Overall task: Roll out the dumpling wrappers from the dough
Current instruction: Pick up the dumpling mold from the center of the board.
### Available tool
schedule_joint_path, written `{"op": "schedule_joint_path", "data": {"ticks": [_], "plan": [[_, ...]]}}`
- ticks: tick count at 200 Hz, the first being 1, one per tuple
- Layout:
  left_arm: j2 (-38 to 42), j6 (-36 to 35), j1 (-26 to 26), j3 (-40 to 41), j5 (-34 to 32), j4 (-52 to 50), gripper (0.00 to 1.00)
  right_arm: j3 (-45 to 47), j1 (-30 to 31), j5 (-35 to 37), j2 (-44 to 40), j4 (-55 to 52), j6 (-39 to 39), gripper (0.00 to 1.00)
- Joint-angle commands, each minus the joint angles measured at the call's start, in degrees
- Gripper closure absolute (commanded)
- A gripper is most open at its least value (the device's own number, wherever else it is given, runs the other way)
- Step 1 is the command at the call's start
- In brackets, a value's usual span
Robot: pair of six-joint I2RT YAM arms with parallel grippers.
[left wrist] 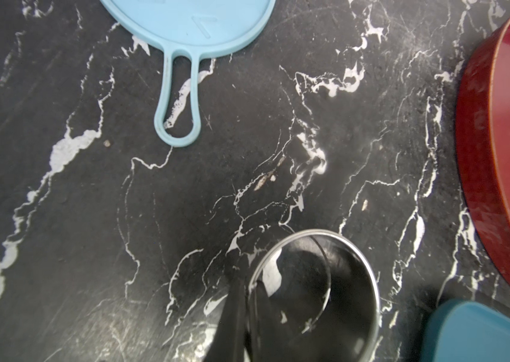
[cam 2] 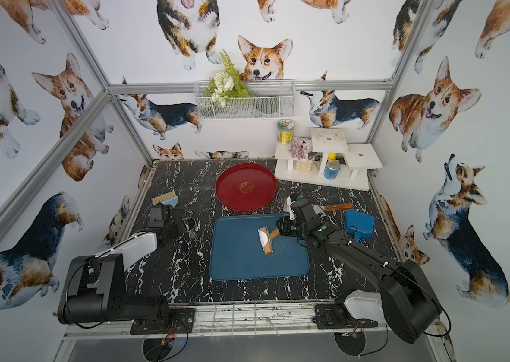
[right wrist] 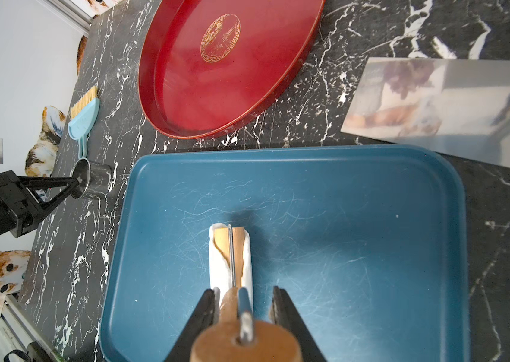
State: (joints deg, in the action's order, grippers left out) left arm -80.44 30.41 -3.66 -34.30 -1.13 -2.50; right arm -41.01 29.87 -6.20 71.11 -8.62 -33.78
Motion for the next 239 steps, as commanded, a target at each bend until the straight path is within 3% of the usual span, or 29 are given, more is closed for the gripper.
{"op": "schedule_joint_path", "data": {"ticks": [1,66,89,139,180,239], "plan": [[0.9,-0.3,0.0,0.1,0.4,0.1,1.0,0.6,0.0,2.2,0.2,-9.6,3.6,1.0],[9.2,-0.8,1.9,-1.9,5.3,-5.4,1.0,0.7,0.2,-1.3,-3.9,-5.7,2.4,1.0],[12.9,-1.2,6.4,-3.1,5.9,-8.3,1.0,-0.1,1.7,-1.5,-4.1,-4.1,0.5,1.0],[16.8,1.8,22.6,-5.9,1.3,-14.6,1.0,-4.4,7.3,0.9,2.6,-2.3,-3.9,1.0],[19.4,3.9,28.2,-5.2,0.7,-16.2,1.0,-5.0,7.4,0.6,6.0,-1.7,-4.1,1.0],[18.7,6.5,35.7,-5.7,-1.3,-15.3,1.0,-3.6,5.1,2.8,1.4,-4.2,-2.8,1.0]]}}
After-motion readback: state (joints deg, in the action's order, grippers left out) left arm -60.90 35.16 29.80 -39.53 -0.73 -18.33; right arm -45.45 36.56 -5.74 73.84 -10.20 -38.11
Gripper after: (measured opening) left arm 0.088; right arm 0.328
